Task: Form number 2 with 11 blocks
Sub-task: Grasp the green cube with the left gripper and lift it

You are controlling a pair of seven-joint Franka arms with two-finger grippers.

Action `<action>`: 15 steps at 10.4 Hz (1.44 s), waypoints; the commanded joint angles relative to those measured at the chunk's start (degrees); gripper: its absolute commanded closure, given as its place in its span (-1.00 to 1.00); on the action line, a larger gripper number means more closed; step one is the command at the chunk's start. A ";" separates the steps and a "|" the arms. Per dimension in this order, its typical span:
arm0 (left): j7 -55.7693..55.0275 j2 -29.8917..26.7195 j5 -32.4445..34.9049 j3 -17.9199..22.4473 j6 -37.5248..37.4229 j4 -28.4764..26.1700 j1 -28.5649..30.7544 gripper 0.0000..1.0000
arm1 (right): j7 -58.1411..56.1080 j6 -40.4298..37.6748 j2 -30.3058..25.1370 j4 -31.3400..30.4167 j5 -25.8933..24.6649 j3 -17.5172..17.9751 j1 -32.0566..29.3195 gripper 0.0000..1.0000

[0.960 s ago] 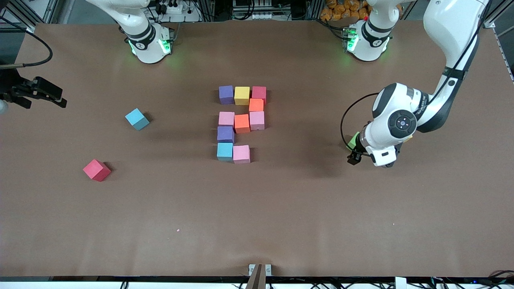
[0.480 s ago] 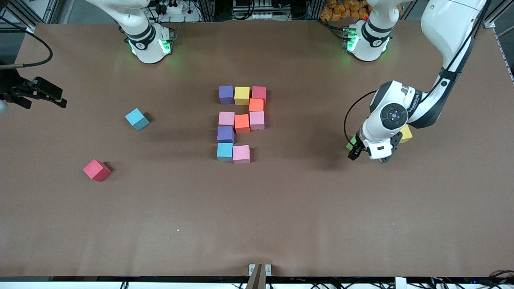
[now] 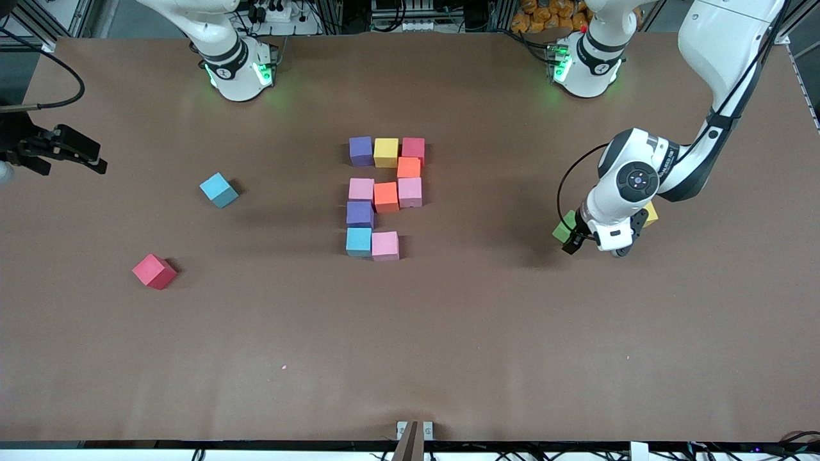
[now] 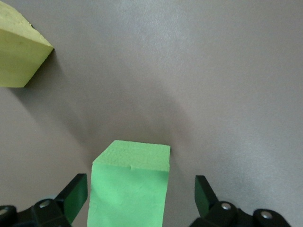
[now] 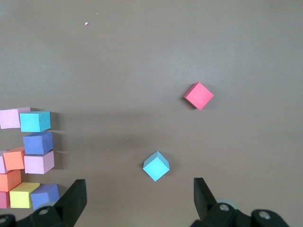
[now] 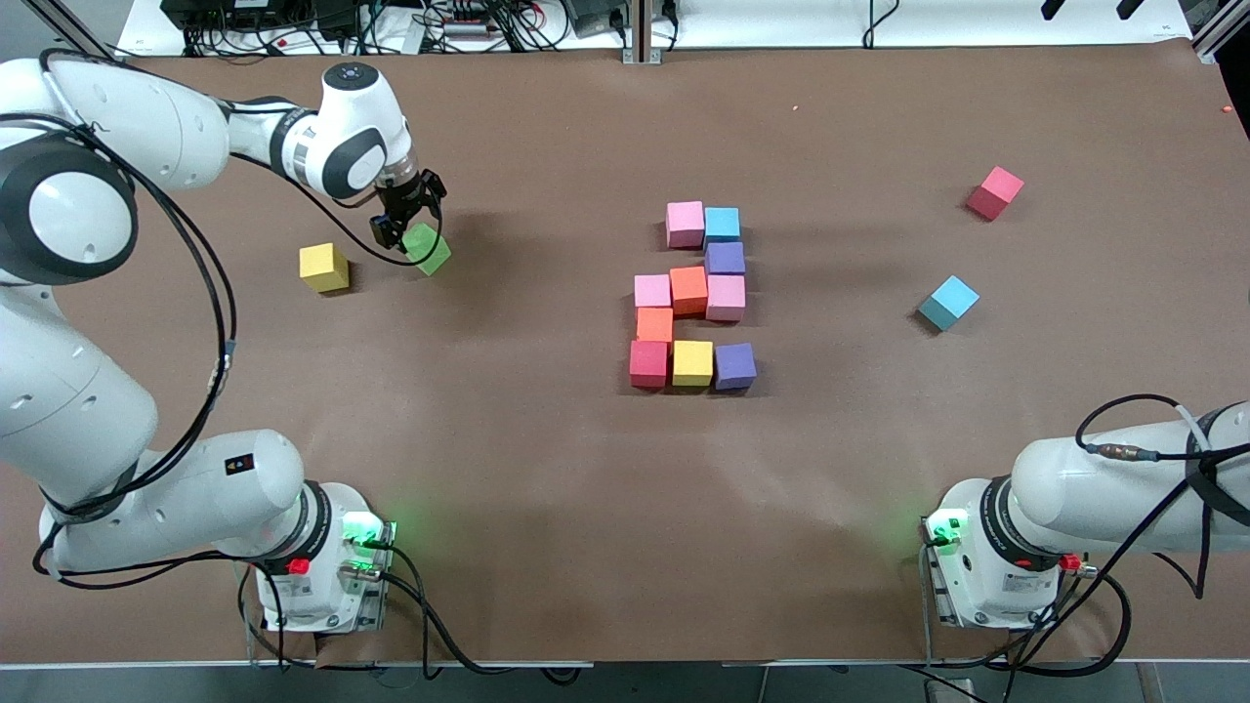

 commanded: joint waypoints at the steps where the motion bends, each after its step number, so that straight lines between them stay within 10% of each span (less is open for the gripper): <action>1: 0.39 -1.30 1.55 -0.70 3.62 -3.02 0.84 -1.00 | 0.86 0.27 0.13 0.14 0.82 -0.08 0.49 -1.00; 5: 0.48 -0.95 3.66 -0.70 7.42 -5.23 1.37 -1.00 | 0.86 0.27 0.13 0.14 0.82 -0.08 0.58 -1.00; 6: 1.09 -0.86 3.75 -0.70 7.42 -5.23 1.63 -0.09 | 0.86 0.27 0.13 0.14 0.82 -0.08 0.58 -1.00; 7: 1.09 -0.77 3.75 -0.70 7.42 -5.14 1.63 0.42 | 0.86 0.27 0.13 0.14 0.82 -0.08 0.58 -1.00; 15: -17.87 3.77 1.21 -3.95 2.45 10.63 -3.70 0.29 | 0.86 0.35 0.13 0.14 0.82 -0.08 0.58 -1.00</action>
